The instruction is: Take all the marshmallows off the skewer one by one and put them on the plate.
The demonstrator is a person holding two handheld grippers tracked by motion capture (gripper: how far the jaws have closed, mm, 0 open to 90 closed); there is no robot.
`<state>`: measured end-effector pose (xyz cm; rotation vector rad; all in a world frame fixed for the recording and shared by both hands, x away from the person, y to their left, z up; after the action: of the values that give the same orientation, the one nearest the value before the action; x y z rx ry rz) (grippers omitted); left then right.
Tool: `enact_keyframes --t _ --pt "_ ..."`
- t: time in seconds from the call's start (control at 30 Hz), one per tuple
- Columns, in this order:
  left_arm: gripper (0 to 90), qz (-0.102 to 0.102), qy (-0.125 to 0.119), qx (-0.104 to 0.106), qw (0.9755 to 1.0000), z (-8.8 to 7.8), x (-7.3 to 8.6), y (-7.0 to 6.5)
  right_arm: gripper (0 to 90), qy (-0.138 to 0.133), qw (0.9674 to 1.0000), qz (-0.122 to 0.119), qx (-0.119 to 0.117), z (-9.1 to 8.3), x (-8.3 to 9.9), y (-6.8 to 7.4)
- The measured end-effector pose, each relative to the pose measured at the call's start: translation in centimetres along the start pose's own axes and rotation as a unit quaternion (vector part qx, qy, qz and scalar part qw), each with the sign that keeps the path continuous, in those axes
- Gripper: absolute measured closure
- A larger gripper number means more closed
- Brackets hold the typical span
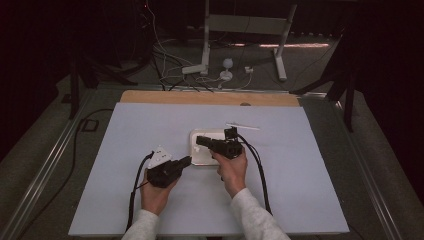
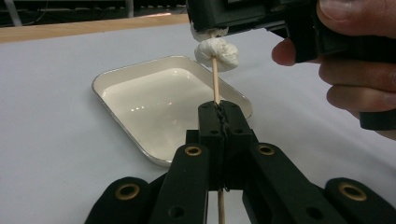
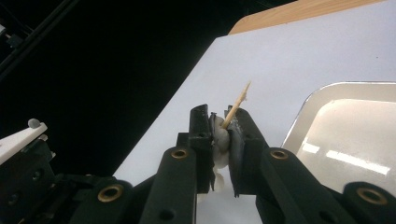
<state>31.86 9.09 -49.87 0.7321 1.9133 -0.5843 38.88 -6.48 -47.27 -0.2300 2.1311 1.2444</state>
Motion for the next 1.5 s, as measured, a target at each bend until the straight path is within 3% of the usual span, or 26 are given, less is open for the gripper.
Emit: enact_keyframes --t 0.13,0.27,0.37,0.43,0.5,0.53,0.7,0.8,0.83,0.9,0.93,0.97,1.0,1.03,1.1,1.13,1.17,1.2,1.4,1.5 --pt "90.0 0.001 0.001 -0.001 1.0000 0.0 0.0 0.0 81.3 -0.002 1.0000 0.003 -0.003 0.0 -0.1 0.0" --pt "90.0 -0.006 -0.004 0.002 1.0000 -0.1 0.3 0.0 80.3 0.014 0.9996 0.019 -0.015 0.0 0.0 -0.2" --pt "90.0 -0.007 -0.010 0.002 0.9999 -0.1 0.3 0.0 78.1 0.013 0.9997 0.014 -0.012 -0.1 0.1 -0.1" --pt "90.0 -0.007 -0.014 0.000 0.9999 -0.1 0.2 -0.1 72.3 0.013 0.9995 0.024 -0.019 -0.1 0.2 0.0" --pt "90.0 -0.006 -0.020 0.003 0.9998 -0.1 0.1 -0.2 72.8 0.014 0.9992 0.029 -0.022 -0.1 0.2 0.0" --pt "90.0 -0.003 -0.021 0.002 0.9998 0.0 0.0 -0.4 71.0 0.029 0.9983 0.039 -0.032 0.3 0.6 0.2" --pt "90.0 -0.003 -0.019 0.006 0.9998 0.0 0.1 -0.3 79.9 0.025 0.9982 0.049 -0.026 0.4 0.6 0.1" --pt "90.0 0.003 -0.012 0.006 0.9999 0.1 0.1 -0.5 81.4 0.013 0.9989 0.041 -0.018 0.0 0.2 0.1" --pt "90.0 0.011 -0.009 0.008 0.9999 0.0 0.2 -0.6 82.1 -0.003 0.9993 0.037 -0.009 -0.3 -0.1 0.0" --pt "90.0 0.011 -0.010 0.012 0.9998 -0.1 0.3 -0.7 82.7 -0.032 0.9976 0.060 -0.011 -1.3 -1.4 -0.9" --pt "90.0 0.021 0.005 0.004 0.9998 -0.1 0.6 -0.7 83.0 -0.048 0.9964 0.070 -0.008 -2.0 -2.1 -1.4" --pt "90.0 0.021 0.005 0.004 0.9998 -0.1 0.6 -0.7 83.0 -0.048 0.9964 0.070 -0.008 -2.0 -2.1 -1.4" --pt "90.0 0.010 0.004 0.007 0.9999 -0.1 0.9 -0.4 82.9 -0.073 0.9938 0.084 -0.006 -4.0 -3.8 -2.5" --pt "90.0 0.006 0.002 0.005 1.0000 -0.1 0.9 -0.2 82.7 -0.067 0.9947 0.077 -0.004 -4.6 -4.3 -2.8" --pt "90.0 0.000 -0.003 0.005 1.0000 0.0 0.7 -0.1 82.3 -0.060 0.9971 0.039 0.027 -5.6 -4.6 -3.0" --pt "90.0 0.000 -0.003 0.005 1.0000 0.0 0.7 -0.1 82.3 -0.060 0.9971 0.039 0.027 -5.6 -4.6 -3.0" --pt "90.0 0.002 -0.003 0.003 1.0000 0.0 0.6 -0.1 81.9 -0.046 0.9980 0.016 0.041 -5.8 -4.4 -3.1" --pt "90.0 0.003 -0.002 0.001 1.0000 0.0 0.6 -0.1 81.6 -0.042 0.9981 0.007 0.045 -5.7 -4.4 -3.2" --pt "90.0 0.005 0.005 -0.002 1.0000 0.1 0.8 0.0 78.8 -0.022 0.9985 -0.006 0.049 -4.7 -4.0 -3.4" --pt "90.0 0.007 0.008 -0.002 0.9999 0.2 0.8 -0.1 72.6 -0.013 0.9984 -0.004 0.055 -4.2 -3.9 -3.6"
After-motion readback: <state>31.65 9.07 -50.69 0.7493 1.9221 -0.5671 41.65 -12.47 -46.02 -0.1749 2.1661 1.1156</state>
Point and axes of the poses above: each handheld gripper's, and its own axes: z roughly forward along the jaws, x roughly out of its underside, y roughly to its left, the point moved 5 cm from there along z, roughly forward along the jaws, and after that the axes turned 7 degrees about z, right-handed, at the moved point
